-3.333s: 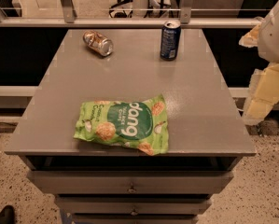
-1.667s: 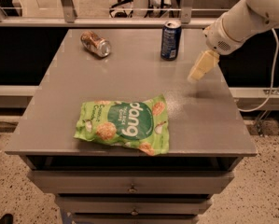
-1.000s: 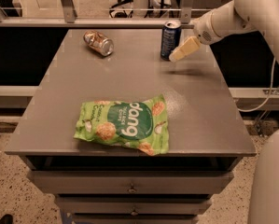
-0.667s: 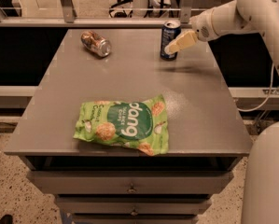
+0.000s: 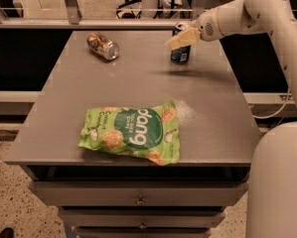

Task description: Move pepsi can near green rice chip bag

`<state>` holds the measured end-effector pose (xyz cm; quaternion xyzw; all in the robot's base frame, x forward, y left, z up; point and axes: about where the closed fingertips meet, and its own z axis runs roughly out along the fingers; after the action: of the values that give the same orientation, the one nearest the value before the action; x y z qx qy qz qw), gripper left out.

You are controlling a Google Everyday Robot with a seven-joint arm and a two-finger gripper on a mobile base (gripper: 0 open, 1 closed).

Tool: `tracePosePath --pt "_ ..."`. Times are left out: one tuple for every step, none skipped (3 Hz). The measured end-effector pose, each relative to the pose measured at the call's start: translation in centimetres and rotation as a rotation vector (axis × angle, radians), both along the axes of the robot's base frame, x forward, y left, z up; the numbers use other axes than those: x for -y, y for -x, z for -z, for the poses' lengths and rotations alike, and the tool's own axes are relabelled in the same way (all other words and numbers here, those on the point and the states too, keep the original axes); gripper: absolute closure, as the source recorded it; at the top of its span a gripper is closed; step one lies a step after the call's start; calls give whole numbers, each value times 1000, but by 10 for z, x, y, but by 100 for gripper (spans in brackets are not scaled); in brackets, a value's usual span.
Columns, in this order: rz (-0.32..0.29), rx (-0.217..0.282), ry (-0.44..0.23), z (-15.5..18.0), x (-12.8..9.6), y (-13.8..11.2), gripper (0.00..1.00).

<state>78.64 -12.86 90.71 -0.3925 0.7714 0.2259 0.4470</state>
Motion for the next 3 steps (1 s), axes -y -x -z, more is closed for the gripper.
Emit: tracePosePath --pt "-2 -49 -7 8 -6 7 47" --pt "-12 -49 0 7 -6 15 70" --pt "-98 -42 13 -4 -8 51 93"
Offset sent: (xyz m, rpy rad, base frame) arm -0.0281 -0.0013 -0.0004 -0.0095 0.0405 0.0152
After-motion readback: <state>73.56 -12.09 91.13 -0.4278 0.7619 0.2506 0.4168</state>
